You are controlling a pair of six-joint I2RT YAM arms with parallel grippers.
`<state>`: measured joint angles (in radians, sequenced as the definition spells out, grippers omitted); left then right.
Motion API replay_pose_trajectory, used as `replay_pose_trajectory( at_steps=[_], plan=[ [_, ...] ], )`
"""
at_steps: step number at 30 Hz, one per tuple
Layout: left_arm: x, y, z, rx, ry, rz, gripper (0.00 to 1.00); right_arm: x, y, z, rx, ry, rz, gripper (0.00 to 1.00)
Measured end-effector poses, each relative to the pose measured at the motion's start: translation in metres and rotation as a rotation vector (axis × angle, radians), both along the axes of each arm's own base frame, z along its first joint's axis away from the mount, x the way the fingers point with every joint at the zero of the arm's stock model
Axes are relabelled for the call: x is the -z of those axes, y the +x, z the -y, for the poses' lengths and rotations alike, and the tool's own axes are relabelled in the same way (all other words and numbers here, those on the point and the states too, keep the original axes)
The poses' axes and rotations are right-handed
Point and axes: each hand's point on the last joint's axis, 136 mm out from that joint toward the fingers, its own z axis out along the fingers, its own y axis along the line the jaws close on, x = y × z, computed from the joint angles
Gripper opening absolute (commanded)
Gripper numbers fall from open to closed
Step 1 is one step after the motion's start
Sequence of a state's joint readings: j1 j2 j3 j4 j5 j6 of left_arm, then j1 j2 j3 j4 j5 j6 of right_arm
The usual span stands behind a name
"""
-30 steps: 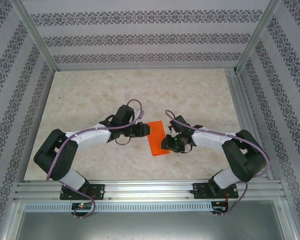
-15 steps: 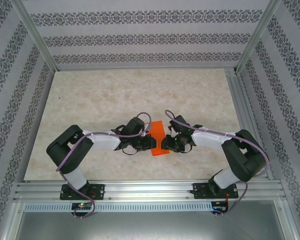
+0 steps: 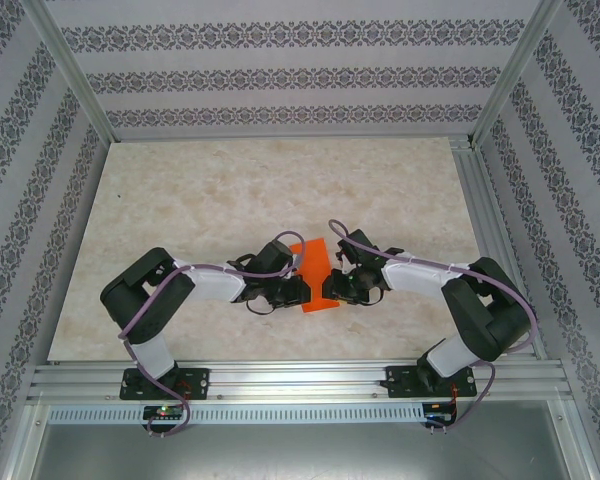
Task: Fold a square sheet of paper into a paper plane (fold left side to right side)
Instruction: First fold the square sheet of paper in half at the center of the table.
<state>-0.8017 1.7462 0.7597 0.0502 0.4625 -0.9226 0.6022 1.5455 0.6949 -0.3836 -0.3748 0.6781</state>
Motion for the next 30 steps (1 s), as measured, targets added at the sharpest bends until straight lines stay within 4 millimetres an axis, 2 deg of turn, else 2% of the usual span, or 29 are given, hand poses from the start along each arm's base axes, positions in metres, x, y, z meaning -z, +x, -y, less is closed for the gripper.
replay_pose_trajectory(
  at_steps=[12, 19, 23, 30],
  plan=[
    [0.000, -0.004, -0.011, 0.017, 0.045, 0.020, 0.19, 0.000, 0.001, -0.003, -0.007, -0.001, -0.001, 0.34],
    [-0.012, -0.014, -0.024, 0.023, 0.065, 0.024, 0.18, 0.000, 0.001, -0.003, -0.007, -0.001, -0.002, 0.34],
    [-0.021, -0.019, -0.020, 0.025, 0.000, 0.022, 0.15, 0.000, 0.001, -0.003, -0.007, -0.001, -0.002, 0.33],
    [-0.020, -0.017, -0.006, 0.011, -0.059, 0.005, 0.13, 0.000, 0.001, -0.003, -0.007, -0.001, -0.002, 0.33]
  ],
)
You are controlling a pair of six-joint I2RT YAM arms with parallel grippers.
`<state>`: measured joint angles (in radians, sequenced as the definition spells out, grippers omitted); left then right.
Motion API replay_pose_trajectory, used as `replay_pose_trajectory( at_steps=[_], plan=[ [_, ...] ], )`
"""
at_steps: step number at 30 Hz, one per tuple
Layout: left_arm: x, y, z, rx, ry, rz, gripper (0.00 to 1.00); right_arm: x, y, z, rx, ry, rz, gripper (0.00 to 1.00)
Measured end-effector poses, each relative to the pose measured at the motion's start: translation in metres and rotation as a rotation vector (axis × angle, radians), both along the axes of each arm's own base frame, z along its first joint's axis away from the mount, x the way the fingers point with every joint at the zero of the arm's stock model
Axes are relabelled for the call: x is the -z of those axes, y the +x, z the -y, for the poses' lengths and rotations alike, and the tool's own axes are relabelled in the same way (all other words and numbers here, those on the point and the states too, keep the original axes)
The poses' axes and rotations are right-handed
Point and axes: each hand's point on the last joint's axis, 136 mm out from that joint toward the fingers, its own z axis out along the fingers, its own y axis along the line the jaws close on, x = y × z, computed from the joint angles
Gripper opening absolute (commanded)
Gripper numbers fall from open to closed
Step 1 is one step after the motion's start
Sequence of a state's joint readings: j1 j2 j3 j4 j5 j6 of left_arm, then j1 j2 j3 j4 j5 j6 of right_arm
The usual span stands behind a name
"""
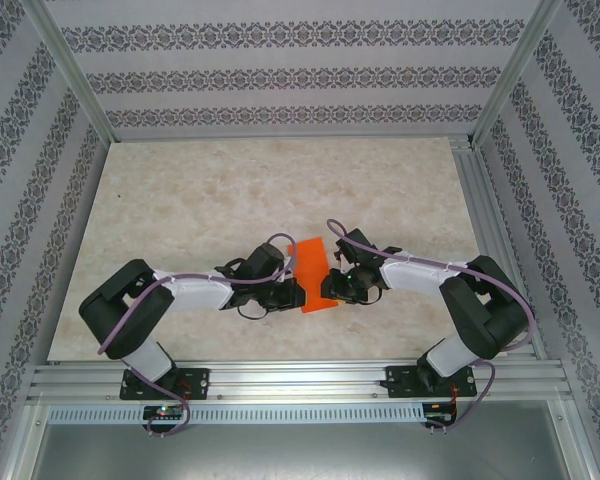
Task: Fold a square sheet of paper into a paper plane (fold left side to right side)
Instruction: First fold the square sheet of paper in half at the center of the table.
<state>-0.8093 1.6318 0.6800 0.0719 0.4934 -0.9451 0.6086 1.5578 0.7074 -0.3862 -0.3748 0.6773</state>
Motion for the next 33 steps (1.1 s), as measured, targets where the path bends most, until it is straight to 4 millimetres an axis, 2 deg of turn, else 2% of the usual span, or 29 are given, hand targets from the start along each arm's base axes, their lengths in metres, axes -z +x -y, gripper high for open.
replay_pose_trajectory(
  at_steps=[6, 20, 28, 33],
  plan=[
    [0.019, -0.005, 0.009, 0.020, 0.016, -0.038, 0.12, 0.000, 0.000, 0.000, 0.000, 0.000, 0.000, 0.33],
    [0.022, -0.010, 0.006, 0.033, 0.042, -0.057, 0.11, 0.000, 0.000, 0.000, -0.006, -0.002, 0.002, 0.33],
    [0.022, -0.016, -0.002, 0.049, 0.083, -0.055, 0.10, 0.000, 0.000, 0.000, -0.013, -0.003, 0.005, 0.33],
    [0.017, -0.018, -0.016, 0.047, 0.125, -0.062, 0.11, 0.000, 0.000, 0.000, -0.016, -0.003, 0.006, 0.34]
  ],
)
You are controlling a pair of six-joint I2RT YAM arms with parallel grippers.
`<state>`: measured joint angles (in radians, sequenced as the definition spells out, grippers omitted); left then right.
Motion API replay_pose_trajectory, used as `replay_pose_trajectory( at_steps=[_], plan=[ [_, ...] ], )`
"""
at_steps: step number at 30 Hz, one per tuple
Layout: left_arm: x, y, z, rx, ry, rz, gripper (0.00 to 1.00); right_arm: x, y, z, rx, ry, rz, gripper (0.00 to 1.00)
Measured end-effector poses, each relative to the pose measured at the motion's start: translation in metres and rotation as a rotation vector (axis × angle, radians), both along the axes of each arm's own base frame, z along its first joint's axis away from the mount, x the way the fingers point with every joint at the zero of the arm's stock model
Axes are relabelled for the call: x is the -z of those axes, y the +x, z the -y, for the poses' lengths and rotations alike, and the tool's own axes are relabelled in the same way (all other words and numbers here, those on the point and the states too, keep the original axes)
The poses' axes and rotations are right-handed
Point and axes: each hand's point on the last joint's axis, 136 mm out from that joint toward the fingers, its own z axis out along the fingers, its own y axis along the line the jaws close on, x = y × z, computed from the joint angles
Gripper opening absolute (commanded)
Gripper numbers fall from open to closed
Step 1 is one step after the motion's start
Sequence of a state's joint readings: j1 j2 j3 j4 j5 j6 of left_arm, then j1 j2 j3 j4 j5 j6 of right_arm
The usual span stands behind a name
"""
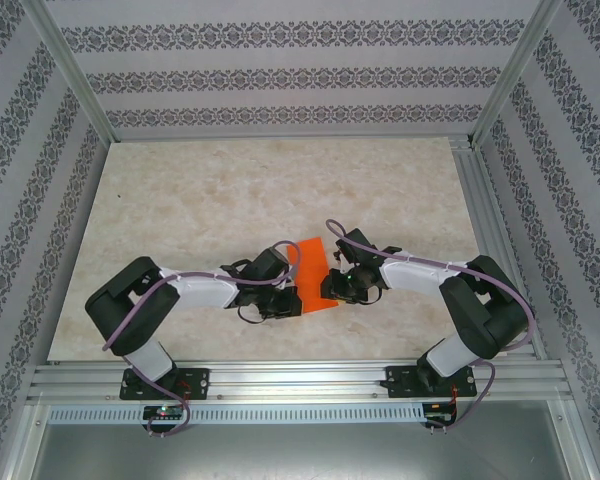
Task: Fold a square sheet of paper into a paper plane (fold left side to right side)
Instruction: First fold the square sheet of paper in half at the center of the table, then hold the square sheet of paper at the center of the table.
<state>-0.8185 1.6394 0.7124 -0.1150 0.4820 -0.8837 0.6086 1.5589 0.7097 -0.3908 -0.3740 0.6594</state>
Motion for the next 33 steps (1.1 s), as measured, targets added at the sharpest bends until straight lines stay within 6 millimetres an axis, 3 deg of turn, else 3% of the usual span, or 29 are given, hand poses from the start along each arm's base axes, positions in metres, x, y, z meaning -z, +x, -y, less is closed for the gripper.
replay_pose_trajectory(
  at_steps=[3, 9, 13, 21, 33],
  plan=[
    [-0.015, 0.008, -0.001, -0.007, -0.010, 0.024, 0.12, 0.000, 0.000, 0.000, 0.000, 0.000, 0.000, 0.33],
    [-0.048, 0.036, 0.027, 0.003, -0.086, 0.103, 0.11, 0.000, 0.000, 0.000, 0.000, -0.002, -0.003, 0.33],
    [-0.035, 0.046, 0.038, 0.008, -0.078, 0.094, 0.10, 0.000, 0.000, 0.000, -0.001, -0.004, -0.005, 0.33],
    [-0.003, 0.038, 0.030, 0.001, -0.033, 0.043, 0.09, 0.000, 0.000, 0.000, -0.001, -0.008, -0.011, 0.33],
    [0.004, 0.034, 0.027, -0.009, -0.052, 0.042, 0.09, -0.006, 0.003, -0.001, -0.007, -0.014, 0.026, 0.36]
  ],
)
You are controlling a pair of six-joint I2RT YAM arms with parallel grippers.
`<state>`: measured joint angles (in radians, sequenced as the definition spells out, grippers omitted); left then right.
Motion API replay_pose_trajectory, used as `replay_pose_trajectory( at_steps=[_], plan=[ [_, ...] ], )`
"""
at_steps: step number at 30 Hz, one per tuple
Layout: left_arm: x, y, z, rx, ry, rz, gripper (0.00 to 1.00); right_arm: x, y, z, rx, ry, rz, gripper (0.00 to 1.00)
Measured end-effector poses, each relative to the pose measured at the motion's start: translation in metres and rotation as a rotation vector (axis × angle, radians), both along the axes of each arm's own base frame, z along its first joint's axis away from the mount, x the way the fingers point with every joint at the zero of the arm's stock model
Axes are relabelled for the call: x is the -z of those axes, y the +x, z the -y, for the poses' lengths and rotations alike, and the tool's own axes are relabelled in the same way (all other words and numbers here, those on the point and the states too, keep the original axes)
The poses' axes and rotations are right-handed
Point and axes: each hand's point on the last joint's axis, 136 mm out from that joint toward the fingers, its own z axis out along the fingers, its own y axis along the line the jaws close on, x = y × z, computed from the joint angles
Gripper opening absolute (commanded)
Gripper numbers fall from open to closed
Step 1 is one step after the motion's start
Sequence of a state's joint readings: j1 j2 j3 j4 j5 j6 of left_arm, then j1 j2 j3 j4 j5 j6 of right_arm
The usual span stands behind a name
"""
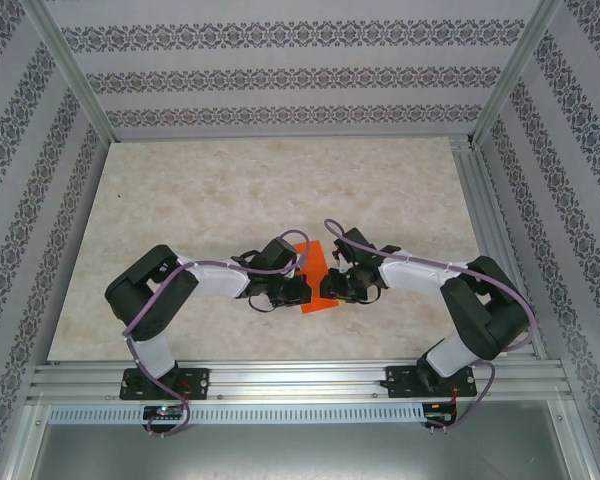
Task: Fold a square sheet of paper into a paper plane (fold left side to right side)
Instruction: Hold the square sheet of paper at the center of the table, then first fold the square sheet of paper in half at the center of the table.
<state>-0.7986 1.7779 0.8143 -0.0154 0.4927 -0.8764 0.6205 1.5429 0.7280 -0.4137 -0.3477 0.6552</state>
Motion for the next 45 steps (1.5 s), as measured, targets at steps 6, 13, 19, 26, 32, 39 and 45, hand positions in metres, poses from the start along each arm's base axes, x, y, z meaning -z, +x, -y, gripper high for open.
replay_pose_trajectory(
  at_steps=[6, 13, 19, 26, 32, 39, 45],
  plan=[
    [0.000, 0.000, 0.000, 0.000, -0.001, 0.002, 0.08, -0.038, 0.007, 0.006, 0.014, 0.025, 0.123, 0.32],
    [0.000, 0.000, 0.000, 0.000, -0.001, 0.002, 0.08, -0.029, -0.005, 0.002, 0.013, 0.057, 0.085, 0.25],
    [0.000, 0.001, 0.000, 0.000, -0.001, 0.003, 0.08, -0.002, -0.011, 0.001, 0.017, 0.022, 0.012, 0.24],
    [0.000, 0.002, 0.000, -0.003, 0.002, 0.006, 0.08, 0.006, -0.012, 0.003, 0.020, 0.002, -0.006, 0.23],
    [0.000, 0.012, -0.005, -0.023, 0.016, 0.026, 0.10, 0.008, -0.012, 0.003, 0.019, -0.007, -0.015, 0.21],
    [0.000, 0.044, -0.030, -0.091, 0.035, 0.049, 0.12, 0.010, -0.009, 0.001, 0.011, -0.009, -0.014, 0.20],
    [-0.002, 0.075, -0.056, -0.169, 0.063, 0.081, 0.12, 0.010, -0.009, 0.000, 0.009, -0.010, -0.017, 0.20]
  ],
)
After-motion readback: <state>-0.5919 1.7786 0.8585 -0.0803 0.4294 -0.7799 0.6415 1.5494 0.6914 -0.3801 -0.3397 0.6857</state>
